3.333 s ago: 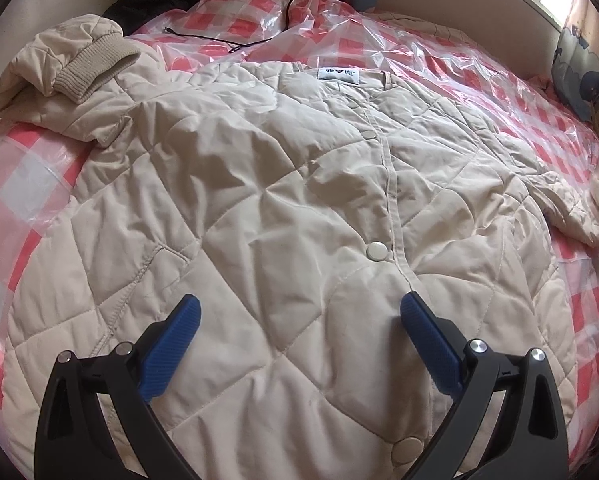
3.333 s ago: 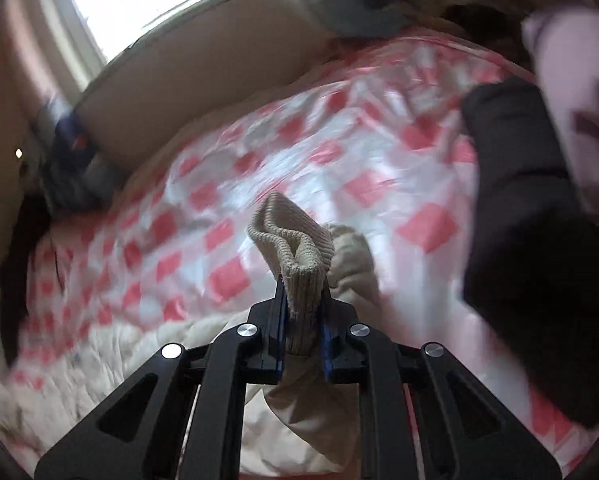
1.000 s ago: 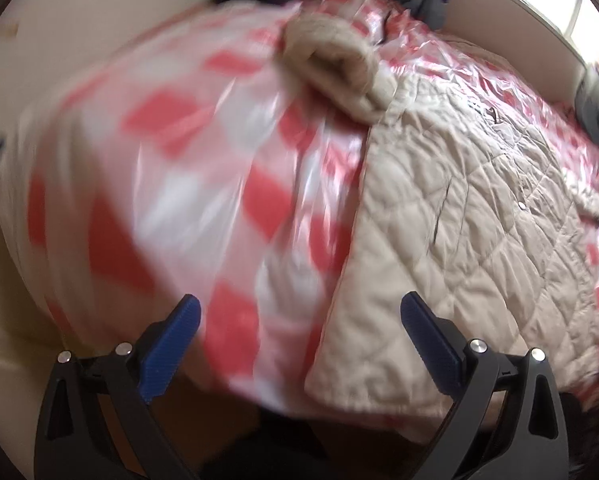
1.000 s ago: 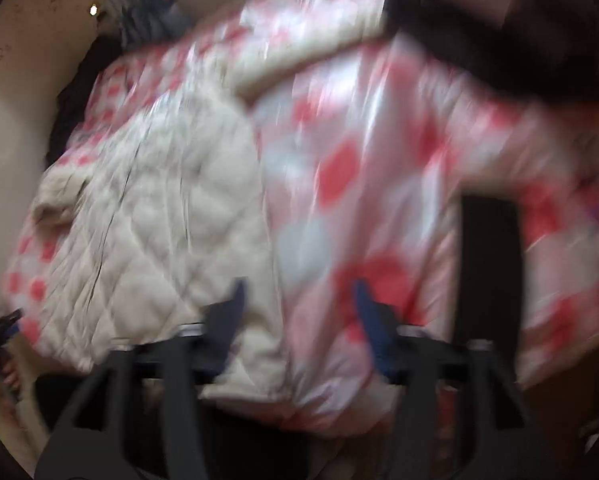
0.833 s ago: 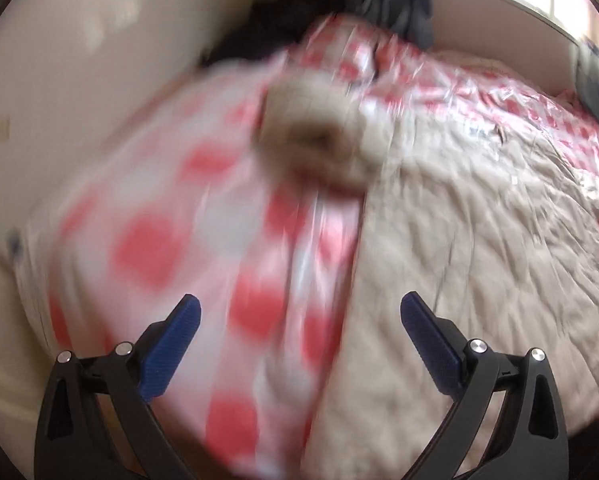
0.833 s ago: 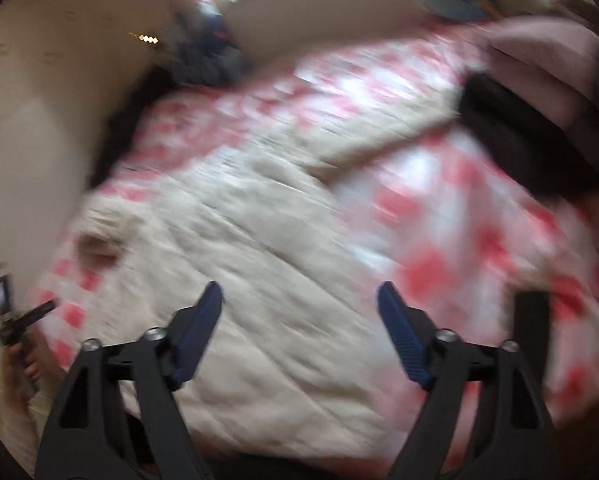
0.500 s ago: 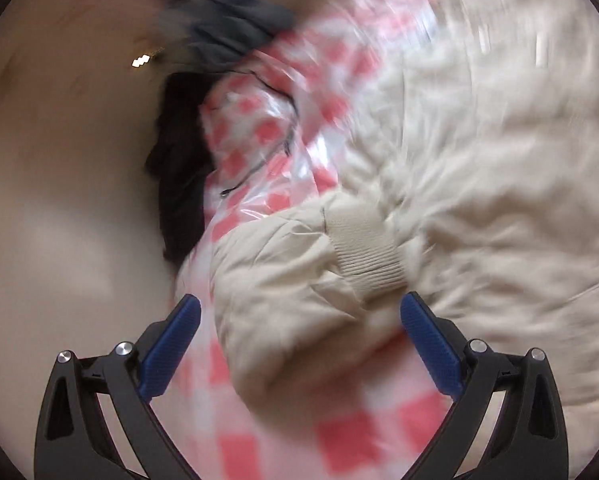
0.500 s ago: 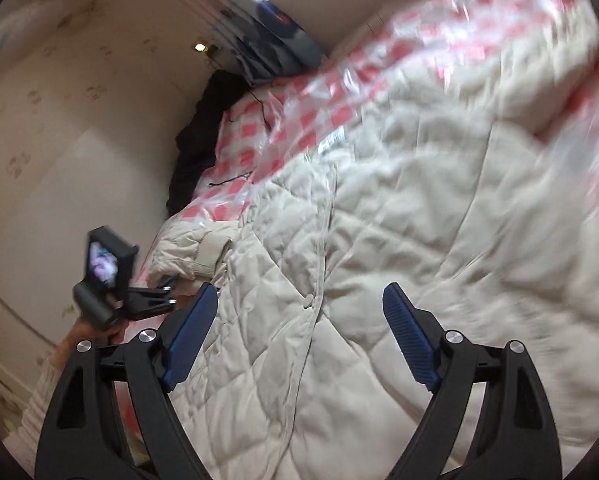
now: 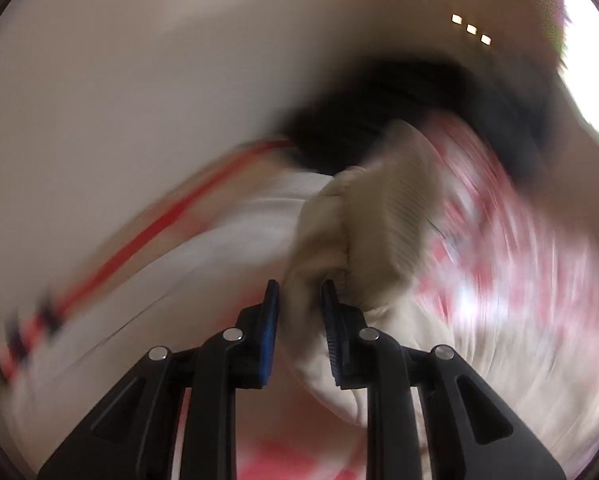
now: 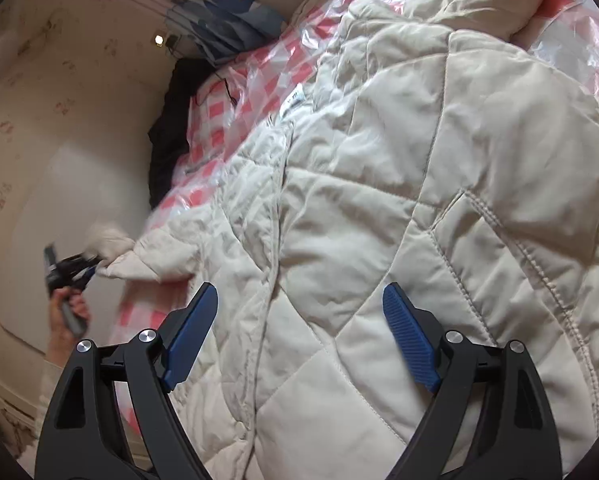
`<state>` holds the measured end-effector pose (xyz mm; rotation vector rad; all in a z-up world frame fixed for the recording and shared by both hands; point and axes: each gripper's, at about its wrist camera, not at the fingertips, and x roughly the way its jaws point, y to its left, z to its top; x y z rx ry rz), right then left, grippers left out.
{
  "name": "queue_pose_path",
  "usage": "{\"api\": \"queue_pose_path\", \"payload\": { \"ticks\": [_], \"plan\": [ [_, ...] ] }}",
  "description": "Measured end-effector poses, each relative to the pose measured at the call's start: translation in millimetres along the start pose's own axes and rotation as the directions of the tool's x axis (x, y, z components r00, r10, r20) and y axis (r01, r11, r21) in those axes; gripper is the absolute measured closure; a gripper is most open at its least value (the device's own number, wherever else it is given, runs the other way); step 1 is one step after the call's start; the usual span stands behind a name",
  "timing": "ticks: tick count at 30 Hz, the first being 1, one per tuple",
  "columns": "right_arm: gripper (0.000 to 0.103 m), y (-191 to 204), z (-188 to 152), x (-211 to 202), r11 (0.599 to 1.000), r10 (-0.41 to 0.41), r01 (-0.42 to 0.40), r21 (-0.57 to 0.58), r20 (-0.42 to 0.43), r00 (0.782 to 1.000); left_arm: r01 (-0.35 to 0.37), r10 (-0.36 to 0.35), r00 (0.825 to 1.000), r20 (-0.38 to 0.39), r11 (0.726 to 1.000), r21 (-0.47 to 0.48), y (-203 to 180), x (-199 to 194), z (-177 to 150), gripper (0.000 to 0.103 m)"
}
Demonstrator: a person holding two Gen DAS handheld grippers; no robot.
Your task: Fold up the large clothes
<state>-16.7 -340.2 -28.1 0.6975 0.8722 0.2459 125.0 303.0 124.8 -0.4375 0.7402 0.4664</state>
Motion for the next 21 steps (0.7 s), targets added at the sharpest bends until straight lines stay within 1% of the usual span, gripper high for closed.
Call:
{"api": "queue_pose_path", "payload": {
  "ticks": [1,2,3,4,5,6,7,8,9,10,11,12,13,15,17,18,20,21],
  "plan": [
    [0.021,-2.9,-0.3,-1.3,1.0,-0.012,0.012,-0.008,-0.007,1.0,-0.028,0.025,0.999,-0.03,0.993,-0.116,36.4,0.0,7.0,0.071],
    [0.021,-1.5,-1.4,-0.3,1.0,-0.023,0.023,-0.018,-0.012,1.0,-0.038,0.025,0.997,-0.069,0.978,-0.207,69.4,-0.9,11.2,0.061],
    [0.02,-0.2,-2.2,1.1,0.999,-0.03,0.03,-0.028,-0.017,0.999,-0.04,0.017,0.996,-0.087,0.962,-0.27,97.9,-6.3,12.2,0.058],
    [0.02,0.8,-2.9,0.7,0.999,-0.029,0.028,-0.032,-0.02,0.999,-0.045,0.022,0.997,-0.074,0.944,-0.326,126.7,-21.1,9.5,0.056],
    [0.02,0.7,-3.5,0.1,0.999,-0.02,0.019,-0.028,-0.023,1.0,-0.051,0.039,0.998,-0.04,0.939,-0.341,142.3,-39.8,4.4,0.044],
    [0.02,0.2,-3.3,-4.1,1.0,0.004,-0.005,-0.014,-0.026,1.0,-0.051,0.048,0.999,-0.014,0.941,-0.334,146.9,-49.0,-1.0,0.034],
    [0.02,-0.3,-2.4,-9.8,1.0,0.029,-0.029,-0.001,-0.015,0.999,-0.039,0.051,0.998,0.035,0.955,-0.295,149.7,-70.7,-11.8,0.031],
    [0.02,-1.9,-0.2,-20.8,0.999,0.052,-0.052,0.011,0.023,0.998,-0.01,0.028,0.997,0.071,0.971,-0.24,141.8,-89.3,-25.2,0.027],
    [0.02,-3.5,3.4,-33.5,0.998,0.066,-0.067,0.016,0.07,0.995,0.009,0.008,0.996,0.085,0.978,-0.208,134.0,-99.6,-31.1,0.022],
    [0.019,-7.2,10.1,-49.8,0.997,0.07,-0.073,0.018,0.129,0.989,0.058,-0.044,0.994,0.096,0.987,-0.147,119.0,-112.1,-50.6,0.018],
    [0.019,-12.8,18.3,-64.7,0.998,0.06,-0.065,0.025,0.181,0.982,0.107,-0.098,0.991,0.094,0.99,-0.089,97.4,-119.2,-73.0,0.015],
    [0.016,-20.2,27.9,-78.6,0.999,0.032,-0.041,0.036,0.222,0.975,0.134,-0.129,0.988,0.088,0.989,-0.057,83.3,-122.3,-82.3,0.013],
    [0.015,-27.2,38.0,-88.6,0.999,0.003,-0.015,0.049,0.242,0.97,0.186,-0.186,0.98,0.066,0.983,0.002,55.2,-121.9,-105.9,0.012],
    [0.015,-48.8,64.0,-110.0,0.996,-0.048,0.025,0.088,0.28,0.959,0.286,-0.288,0.958,-0.002,0.952,0.11,-11.5,-112.6,-157.2,0.011],
    [0.015,-70.9,88.1,-128.2,0.99,-0.093,0.053,0.133,0.312,0.946,0.359,-0.355,0.933,-0.057,0.916,0.18,-72.9,-100.4,-206.8,0.011],
    [0.015,-85.4,103.6,-139.0,0.983,-0.126,0.074,0.165,0.33,0.936,0.388,-0.378,0.922,-0.086,0.899,0.204,-101.6,-92.6,-228.5,0.011],
    [0.015,-106.1,127.8,-154.0,0.973,-0.18,0.114,0.2,0.356,0.917,0.456,-0.424,0.888,-0.176,0.861,0.227,-169.8,-72.6,-272.8,0.011],
    [0.015,-114.3,141.1,-159.6,0.968,-0.215,0.147,0.205,0.365,0.906,0.473,-0.436,0.879,-0.194,0.851,0.229,-186.8,-68.3,-281.6,0.011]
  ]
}}
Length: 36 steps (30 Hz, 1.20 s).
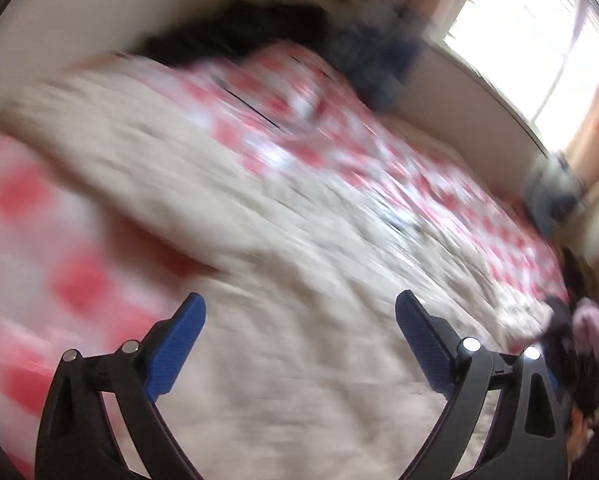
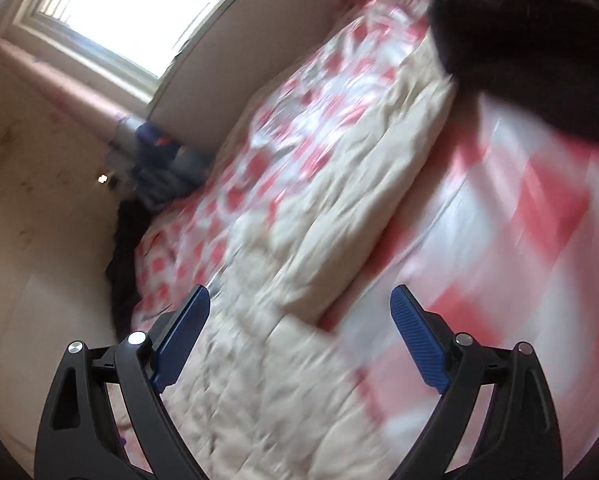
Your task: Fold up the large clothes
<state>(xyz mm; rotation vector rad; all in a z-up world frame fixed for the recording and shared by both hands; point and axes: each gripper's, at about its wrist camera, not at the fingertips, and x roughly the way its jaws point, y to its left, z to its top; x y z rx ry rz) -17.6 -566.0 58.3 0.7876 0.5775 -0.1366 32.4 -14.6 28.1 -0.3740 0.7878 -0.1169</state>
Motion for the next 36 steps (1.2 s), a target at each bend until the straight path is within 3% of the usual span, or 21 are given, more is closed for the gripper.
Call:
{"api": "queue_pose_path", "payload": {
  "ticks": [3,5,8,11,14,15,16,18,20,26,27,28,29,31,33,34,36],
  "plan": [
    [0.015,-18.9,45.9,15.6,0.995,-0.097,0.098,-0.012,0.027,0.995,0.045,-0.044,0.998,-0.045,0.999,0.024,-43.2,43.1,-16.7,0.011],
    [0.015,-30.0,68.9,33.1,0.988,-0.151,0.152,-0.017,0.035,0.988,0.015,-0.013,1.0,-0.026,0.999,0.05,-56.0,60.7,-28.3,0.011],
    [0.015,-52.5,92.0,60.1,0.982,-0.186,0.185,0.031,0.04,0.982,-0.025,0.026,0.999,-0.043,1.0,0.007,-58.2,86.8,-37.2,0.01],
    [0.015,-73.5,107.2,84.7,0.97,-0.229,0.222,0.1,0.063,0.971,-0.012,0.009,0.997,-0.071,0.999,-0.049,-44.2,101.0,-32.2,0.01],
    [0.019,-78.6,123.7,104.2,0.972,-0.228,0.221,0.084,0.085,0.97,-0.029,0.029,0.997,-0.069,1.0,-0.004,-49.4,98.0,-35.8,0.01],
    [0.034,-72.2,125.3,105.3,0.981,-0.193,0.19,0.038,0.109,0.975,-0.032,0.032,0.997,-0.071,0.999,0.002,-48.0,94.9,-36.9,0.01],
    [0.038,-61.5,124.8,103.6,0.985,-0.167,0.172,-0.019,0.157,0.973,-0.03,0.03,0.997,-0.074,1.0,0.004,-48.2,93.6,-38.6,0.01],
    [0.038,-55.5,126.3,105.9,0.979,-0.187,0.198,-0.044,0.18,0.966,-0.024,0.024,0.996,-0.083,1.0,0.003,-48.7,92.9,-40.9,0.01],
    [0.038,-67.1,130.4,114.6,0.976,-0.219,0.218,0.018,0.132,0.967,-0.02,0.021,0.996,-0.09,1.0,0.007,-50.0,92.6,-41.7,0.01],
    [0.038,-102.4,151.1,125.2,0.95,-0.275,0.246,0.192,0.143,0.951,-0.023,0.027,0.995,-0.1,0.999,0.039,-55.9,95.7,-44.4,0.01],
    [0.049,-106.9,153.7,127.7,0.952,-0.259,0.226,0.207,0.147,0.955,-0.026,0.03,0.994,-0.102,0.999,0.04,-55.7,96.7,-44.6,0.01],
    [0.09,-107.6,155.5,127.8,0.955,-0.244,0.209,0.21,0.156,0.957,-0.029,0.033,0.993,-0.11,0.999,0.037,-54.7,98.6,-44.9,0.01],
    [0.096,-104.4,156.9,125.5,0.961,-0.224,0.188,0.202,0.172,0.959,-0.03,0.033,0.993,-0.117,0.999,0.031,-53.5,99.8,-45.2,0.01],
    [0.096,-79.8,156.9,109.2,0.988,-0.133,0.107,0.112,0.256,0.957,-0.026,0.027,0.992,-0.126,1.0,0.012,-50.2,101.0,-45.1,0.01],
    [0.096,-48.5,147.0,85.0,0.999,-0.043,0.05,-0.014,0.336,0.941,-0.025,0.026,0.992,-0.125,1.0,0.007,-49.0,100.2,-44.6,0.01],
    [0.096,-36.0,138.6,72.1,0.997,-0.018,0.047,-0.067,0.375,0.927,-0.025,0.025,0.992,-0.123,1.0,0.007,-49.0,99.5,-44.1,0.01],
    [0.094,-34.5,127.8,59.7,0.994,-0.045,0.084,-0.075,0.422,0.906,-0.022,0.023,0.992,-0.122,1.0,0.008,-49.5,98.8,-44.2,0.01]
  ]
}}
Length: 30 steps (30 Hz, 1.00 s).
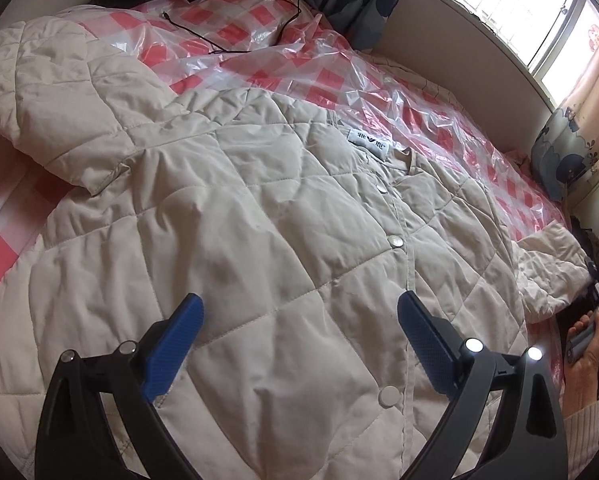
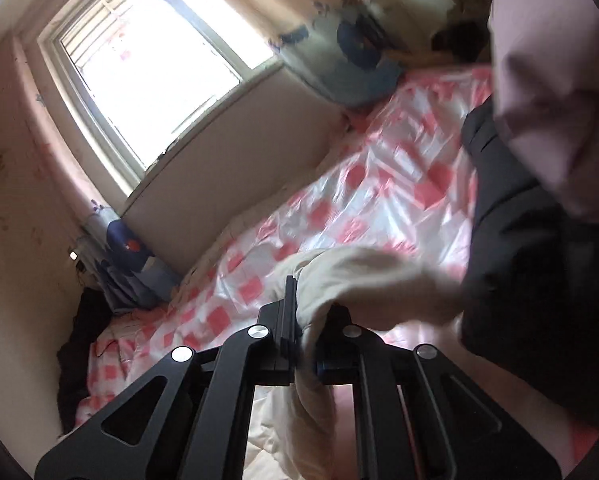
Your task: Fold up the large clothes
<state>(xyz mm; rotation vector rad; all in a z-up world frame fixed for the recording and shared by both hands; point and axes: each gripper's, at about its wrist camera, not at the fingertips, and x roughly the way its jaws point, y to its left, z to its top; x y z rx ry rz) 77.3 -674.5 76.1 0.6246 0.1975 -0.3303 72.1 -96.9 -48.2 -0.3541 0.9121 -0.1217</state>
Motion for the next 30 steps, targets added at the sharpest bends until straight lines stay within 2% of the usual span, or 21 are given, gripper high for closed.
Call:
{"api": "queue_pose_path", "payload": {
  "ticks": [2,3,4,6,7,9,11,12,13,15,18,19,22,26,30],
  "plan": [
    [0.084,-19.7,-7.1,13.4,0.997,-0.058,0.061,0.051,-0.061,0.996,0.001,-0.001,1.0,-0.004,1.0,0.001,-0.5,0.7,-0.9,0.01],
    [0.068,-35.0,-11.8,26.5,0.991,-0.065,0.079,0.111,-0.125,0.99,0.0,0.0,1.0,-0.005,1.0,0.0,-0.6,1.4,-1.2,0.01],
    [0.058,-47.2,-16.6,37.2,0.981,-0.06,0.089,0.17,-0.165,0.984,-0.001,0.001,1.0,-0.006,1.0,-0.001,-0.1,1.8,-1.0,0.01],
    [0.056,-65.1,-19.2,45.1,0.963,-0.026,0.064,0.262,-0.147,0.989,-0.001,0.001,1.0,-0.01,1.0,-0.008,1.4,2.7,-0.8,0.01],
    [0.048,-67.4,-17.1,48.7,0.959,-0.008,0.047,0.281,-0.139,0.99,-0.001,0.001,1.0,-0.014,1.0,-0.015,2.5,3.5,-0.6,0.01],
    [0.045,-68.6,-10.5,59.4,0.947,0.046,0.004,0.321,-0.147,0.988,-0.003,0.003,1.0,-0.023,1.0,-0.021,4.0,5.8,-0.6,0.01],
    [0.052,-64.9,-3.6,64.3,0.94,0.12,-0.069,0.334,-0.136,0.983,-0.006,0.005,1.0,-0.03,1.0,-0.02,3.8,7.6,-1.1,0.01],
    [0.07,-59.5,0.3,63.2,0.946,0.116,-0.07,0.317,-0.129,0.985,-0.007,0.007,1.0,-0.031,1.0,-0.018,3.6,7.7,-1.7,0.01],
    [0.085,-53.2,5.6,60.5,0.952,0.117,-0.077,0.297,-0.122,0.986,-0.008,0.008,1.0,-0.027,1.0,-0.017,3.4,7.0,-1.8,0.01],
    [0.092,-36.4,14.1,50.7,0.967,0.108,-0.081,0.242,-0.098,0.989,-0.007,0.007,1.0,-0.017,1.0,-0.02,3.2,4.4,-1.2,0.01],
    [0.093,5.8,27.7,28.0,0.992,0.077,-0.071,0.106,-0.05,0.996,-0.004,0.004,1.0,0.008,0.999,-0.043,7.6,-3.3,2.5,0.01],
    [0.093,16.6,34.7,8.0,0.997,0.068,-0.067,0.041,-0.03,0.997,-0.002,0.003,1.0,0.015,0.999,-0.053,10.0,-6.1,4.1,0.01],
    [0.093,75.8,40.0,-19.2,0.989,0.063,-0.06,-0.134,0.017,0.998,-0.005,0.007,1.0,0.031,0.997,-0.077,19.6,-14.6,8.4,0.01],
    [0.093,164.9,30.1,-36.9,0.939,0.118,-0.097,-0.33,0.044,0.992,-0.037,0.04,0.997,0.058,0.997,-0.063,29.1,-28.0,11.8,0.01],
    [0.093,249.0,-0.4,-51.1,0.85,0.197,-0.161,-0.502,0.019,0.98,-0.066,0.068,0.995,0.066,0.997,-0.039,40.7,-38.4,13.8,0.01]
  ]
}}
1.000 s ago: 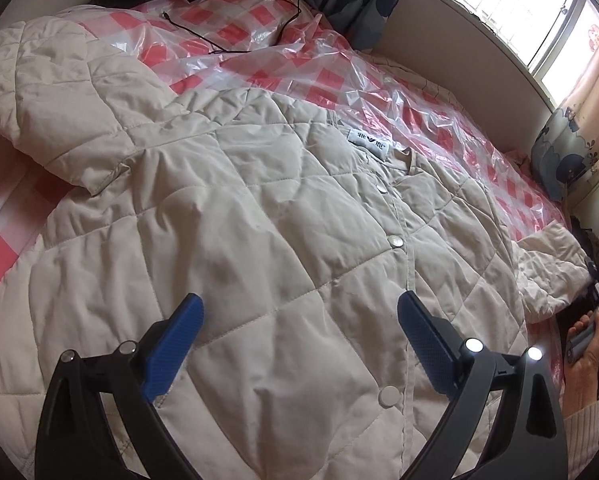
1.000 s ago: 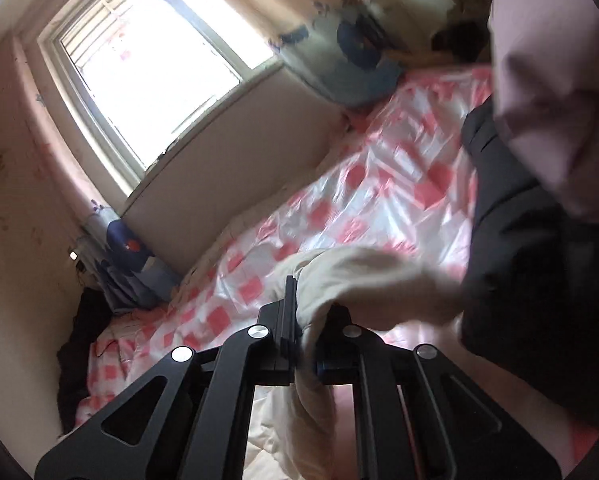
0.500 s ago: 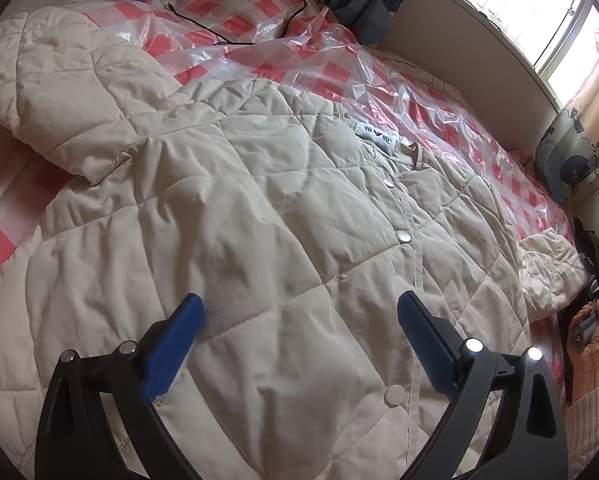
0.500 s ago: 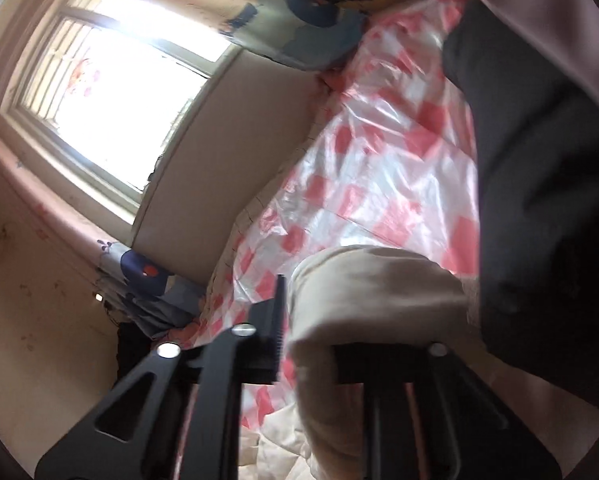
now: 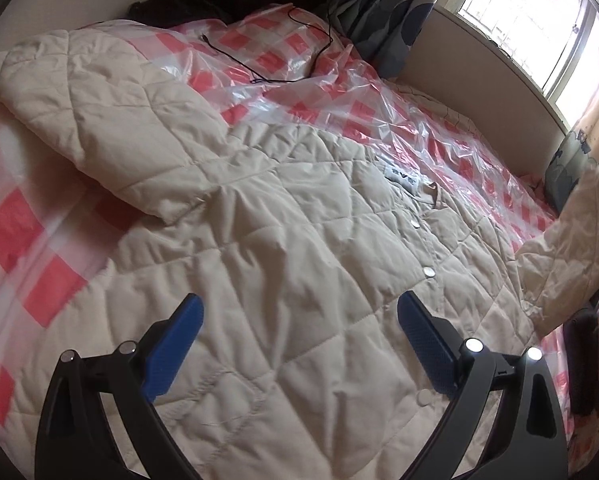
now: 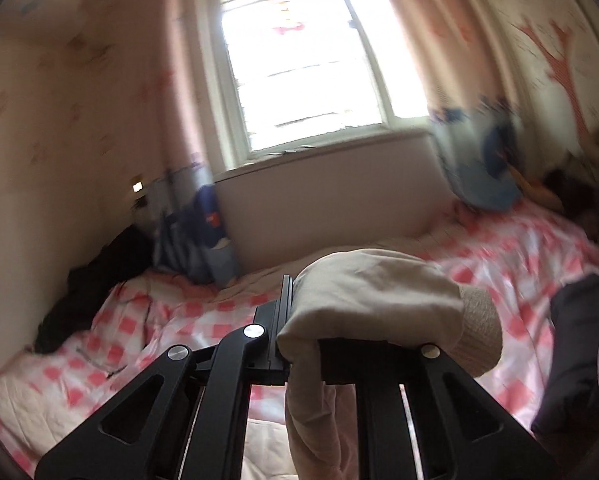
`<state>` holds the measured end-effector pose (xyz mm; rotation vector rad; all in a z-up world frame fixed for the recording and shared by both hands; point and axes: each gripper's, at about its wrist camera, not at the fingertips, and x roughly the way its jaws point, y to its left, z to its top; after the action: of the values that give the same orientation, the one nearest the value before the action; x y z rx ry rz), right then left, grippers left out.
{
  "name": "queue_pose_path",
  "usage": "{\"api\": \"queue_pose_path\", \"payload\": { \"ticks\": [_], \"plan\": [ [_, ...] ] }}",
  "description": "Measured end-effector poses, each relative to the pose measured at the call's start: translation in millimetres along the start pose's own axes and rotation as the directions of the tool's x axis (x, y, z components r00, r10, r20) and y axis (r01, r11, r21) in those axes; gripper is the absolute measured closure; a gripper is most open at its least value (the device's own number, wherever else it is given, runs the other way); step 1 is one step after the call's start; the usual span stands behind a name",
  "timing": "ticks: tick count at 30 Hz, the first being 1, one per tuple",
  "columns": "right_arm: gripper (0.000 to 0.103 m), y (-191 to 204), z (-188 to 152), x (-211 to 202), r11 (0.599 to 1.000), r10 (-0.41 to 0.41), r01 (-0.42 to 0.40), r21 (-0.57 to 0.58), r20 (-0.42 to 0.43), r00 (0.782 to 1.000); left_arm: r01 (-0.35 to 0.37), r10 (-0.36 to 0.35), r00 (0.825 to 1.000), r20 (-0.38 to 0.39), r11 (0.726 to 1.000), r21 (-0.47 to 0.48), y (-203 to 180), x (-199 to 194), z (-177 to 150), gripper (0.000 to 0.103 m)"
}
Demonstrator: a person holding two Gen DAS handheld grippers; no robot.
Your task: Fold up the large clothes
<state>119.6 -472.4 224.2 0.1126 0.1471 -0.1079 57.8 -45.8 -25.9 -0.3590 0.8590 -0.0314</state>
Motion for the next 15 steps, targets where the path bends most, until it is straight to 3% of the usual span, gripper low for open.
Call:
{"api": "queue_pose_path", "payload": {
  "ticks": [5,8,9,11,13,15],
  "plan": [
    [0.093,114.3,-33.4,21.5,0.969,0.107,-0.121,-0.217,-0.075,0.991,0.008,-0.01,1.0,-0.023,0.998,-0.068,30.5,-8.7,7.3,0.01],
    [0.093,173.5,-89.7,38.1,0.925,0.15,-0.207,-0.32,-0.193,0.97,0.014,-0.017,0.999,-0.028,0.993,-0.116,49.6,-14.7,13.6,0.01],
    [0.093,193.6,-117.8,45.0,0.904,0.161,-0.246,-0.35,-0.255,0.954,0.017,-0.021,0.999,-0.029,0.991,-0.131,55.4,-16.3,15.6,0.01],
    [0.093,227.5,-176.3,56.3,0.861,0.158,-0.322,-0.395,-0.394,0.905,0.02,-0.026,0.999,-0.034,0.986,-0.167,68.0,-19.0,19.9,0.01],
    [0.093,251.0,-238.5,72.3,0.82,0.13,-0.403,-0.406,-0.554,0.823,0.021,-0.031,0.999,-0.042,0.978,-0.209,81.0,-20.7,22.7,0.01],
    [0.082,263.5,-284.5,78.4,0.795,0.094,-0.458,-0.399,-0.663,0.742,0.026,-0.039,0.998,-0.051,0.97,-0.24,90.9,-21.9,24.3,0.01]
  ]
}}
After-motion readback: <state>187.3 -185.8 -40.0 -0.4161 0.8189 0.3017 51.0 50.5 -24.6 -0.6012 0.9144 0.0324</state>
